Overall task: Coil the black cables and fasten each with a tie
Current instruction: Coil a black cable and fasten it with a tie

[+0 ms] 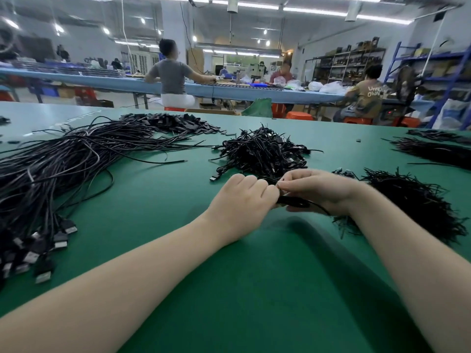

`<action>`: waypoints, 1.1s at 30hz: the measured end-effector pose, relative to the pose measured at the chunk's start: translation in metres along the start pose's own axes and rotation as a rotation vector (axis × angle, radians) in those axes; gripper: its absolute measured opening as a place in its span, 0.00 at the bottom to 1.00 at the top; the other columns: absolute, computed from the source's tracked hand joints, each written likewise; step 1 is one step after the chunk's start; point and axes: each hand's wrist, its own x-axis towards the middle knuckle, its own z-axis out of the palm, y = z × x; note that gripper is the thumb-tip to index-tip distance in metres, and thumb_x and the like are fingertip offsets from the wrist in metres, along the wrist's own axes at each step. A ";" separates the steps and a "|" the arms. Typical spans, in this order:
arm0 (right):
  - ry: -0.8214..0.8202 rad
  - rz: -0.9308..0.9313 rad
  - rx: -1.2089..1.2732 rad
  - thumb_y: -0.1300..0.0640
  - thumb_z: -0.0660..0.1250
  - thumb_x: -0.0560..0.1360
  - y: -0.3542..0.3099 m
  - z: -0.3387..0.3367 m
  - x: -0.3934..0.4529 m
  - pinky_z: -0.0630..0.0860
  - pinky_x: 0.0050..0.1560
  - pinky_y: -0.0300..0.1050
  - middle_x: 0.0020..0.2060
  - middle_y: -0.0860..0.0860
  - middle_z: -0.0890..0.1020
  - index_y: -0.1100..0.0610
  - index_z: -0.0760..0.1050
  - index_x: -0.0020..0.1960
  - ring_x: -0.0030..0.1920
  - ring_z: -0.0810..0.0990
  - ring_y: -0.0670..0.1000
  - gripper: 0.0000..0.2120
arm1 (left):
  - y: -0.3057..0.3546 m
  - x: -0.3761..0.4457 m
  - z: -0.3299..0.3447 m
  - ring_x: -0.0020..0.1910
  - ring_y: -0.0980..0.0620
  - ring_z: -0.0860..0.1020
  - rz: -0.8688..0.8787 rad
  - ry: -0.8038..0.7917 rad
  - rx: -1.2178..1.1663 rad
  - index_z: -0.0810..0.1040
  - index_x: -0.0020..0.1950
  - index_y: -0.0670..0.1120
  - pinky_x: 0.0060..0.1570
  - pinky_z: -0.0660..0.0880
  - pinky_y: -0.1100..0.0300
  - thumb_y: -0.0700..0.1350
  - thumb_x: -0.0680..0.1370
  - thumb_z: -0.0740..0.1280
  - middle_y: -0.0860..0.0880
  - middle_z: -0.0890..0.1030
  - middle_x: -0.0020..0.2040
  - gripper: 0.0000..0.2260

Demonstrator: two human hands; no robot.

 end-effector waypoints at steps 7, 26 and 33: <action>0.130 -0.221 0.668 0.63 0.67 0.71 0.020 0.057 0.034 0.79 0.37 0.38 0.30 0.49 0.75 0.56 0.74 0.40 0.30 0.72 0.46 0.04 | -0.004 -0.006 0.010 0.46 0.43 0.76 -0.632 -0.023 -0.692 0.72 0.56 0.43 0.45 0.69 0.52 0.48 0.81 0.56 0.47 0.79 0.45 0.11; 0.403 -0.297 -0.009 0.61 0.70 0.75 0.024 0.048 0.028 0.72 0.31 0.35 0.31 0.48 0.81 0.59 0.81 0.43 0.28 0.72 0.44 0.03 | -0.014 -0.005 0.024 0.31 0.55 0.64 -0.837 -0.209 -1.155 0.64 0.45 0.52 0.36 0.63 0.57 0.47 0.83 0.56 0.51 0.68 0.36 0.07; 0.717 -0.710 -0.921 0.63 0.68 0.74 0.026 0.057 0.029 0.71 0.37 0.43 0.33 0.51 0.79 0.61 0.78 0.41 0.35 0.75 0.48 0.03 | -0.015 0.002 0.015 0.25 0.57 0.74 -1.004 -0.261 -1.224 0.67 0.44 0.46 0.29 0.68 0.65 0.50 0.83 0.56 0.51 0.79 0.27 0.11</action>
